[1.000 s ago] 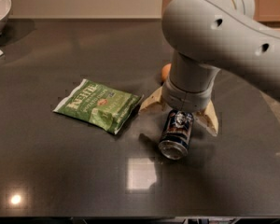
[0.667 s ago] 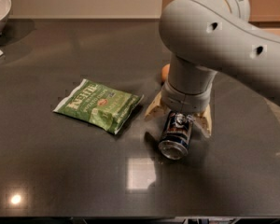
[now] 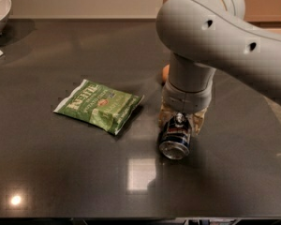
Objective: Pick pepsi can
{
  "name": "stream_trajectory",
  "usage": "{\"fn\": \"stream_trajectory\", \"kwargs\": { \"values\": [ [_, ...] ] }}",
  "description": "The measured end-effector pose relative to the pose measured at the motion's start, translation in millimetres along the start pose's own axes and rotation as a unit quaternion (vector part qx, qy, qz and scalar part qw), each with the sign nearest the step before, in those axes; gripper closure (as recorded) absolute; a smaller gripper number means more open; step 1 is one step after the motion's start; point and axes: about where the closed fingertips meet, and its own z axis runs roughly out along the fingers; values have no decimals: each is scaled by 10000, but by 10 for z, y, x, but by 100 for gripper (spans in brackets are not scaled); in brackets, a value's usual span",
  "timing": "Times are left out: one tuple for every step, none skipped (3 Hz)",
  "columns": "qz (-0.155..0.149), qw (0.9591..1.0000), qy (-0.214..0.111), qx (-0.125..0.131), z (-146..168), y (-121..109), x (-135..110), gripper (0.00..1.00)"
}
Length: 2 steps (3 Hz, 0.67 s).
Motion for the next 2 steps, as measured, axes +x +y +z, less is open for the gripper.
{"fn": "stream_trajectory", "kwargs": {
  "values": [
    [197, 9995, 205, 143, -66, 4, 77, 87],
    [522, 9946, 727, 534, -226, -32, 229, 100]
  ]
}}
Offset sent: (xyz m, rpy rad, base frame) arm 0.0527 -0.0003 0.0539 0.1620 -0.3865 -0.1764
